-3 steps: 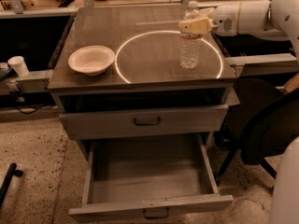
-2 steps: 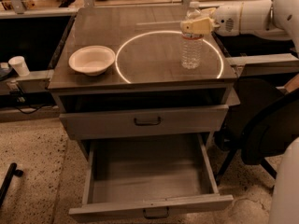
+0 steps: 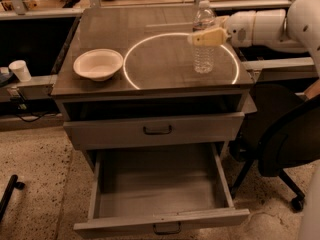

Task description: Pick water bottle from middle drawer and place on counter

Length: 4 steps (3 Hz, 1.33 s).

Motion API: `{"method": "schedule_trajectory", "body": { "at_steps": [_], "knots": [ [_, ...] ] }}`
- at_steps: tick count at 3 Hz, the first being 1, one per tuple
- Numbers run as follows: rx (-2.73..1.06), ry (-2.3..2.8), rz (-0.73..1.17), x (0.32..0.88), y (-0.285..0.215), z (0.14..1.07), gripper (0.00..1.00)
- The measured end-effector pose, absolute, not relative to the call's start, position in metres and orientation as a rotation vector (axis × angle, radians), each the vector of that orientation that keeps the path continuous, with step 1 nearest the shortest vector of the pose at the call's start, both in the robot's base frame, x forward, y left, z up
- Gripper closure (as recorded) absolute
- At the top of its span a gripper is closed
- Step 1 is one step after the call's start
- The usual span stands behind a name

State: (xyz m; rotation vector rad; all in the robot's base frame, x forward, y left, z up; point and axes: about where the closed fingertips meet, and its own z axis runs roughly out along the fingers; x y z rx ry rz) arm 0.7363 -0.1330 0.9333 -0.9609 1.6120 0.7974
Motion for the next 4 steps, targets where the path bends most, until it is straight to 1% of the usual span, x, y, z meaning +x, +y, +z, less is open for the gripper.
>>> {"method": "schedule_trajectory", "body": {
  "at_steps": [1,2,3,4],
  "knots": [
    [-0.959,1.534,0.887,0.7309,-0.1074,0.9060,0.49],
    [-0.939,1.453,0.872,0.7340,-0.1081,0.9099,0.73],
    [-0.941,1.437,0.868,0.7341,-0.1067,0.9111,0.77],
    [-0.941,1.437,0.868,0.7341,-0.1067,0.9111,0.54]
  ]
}}
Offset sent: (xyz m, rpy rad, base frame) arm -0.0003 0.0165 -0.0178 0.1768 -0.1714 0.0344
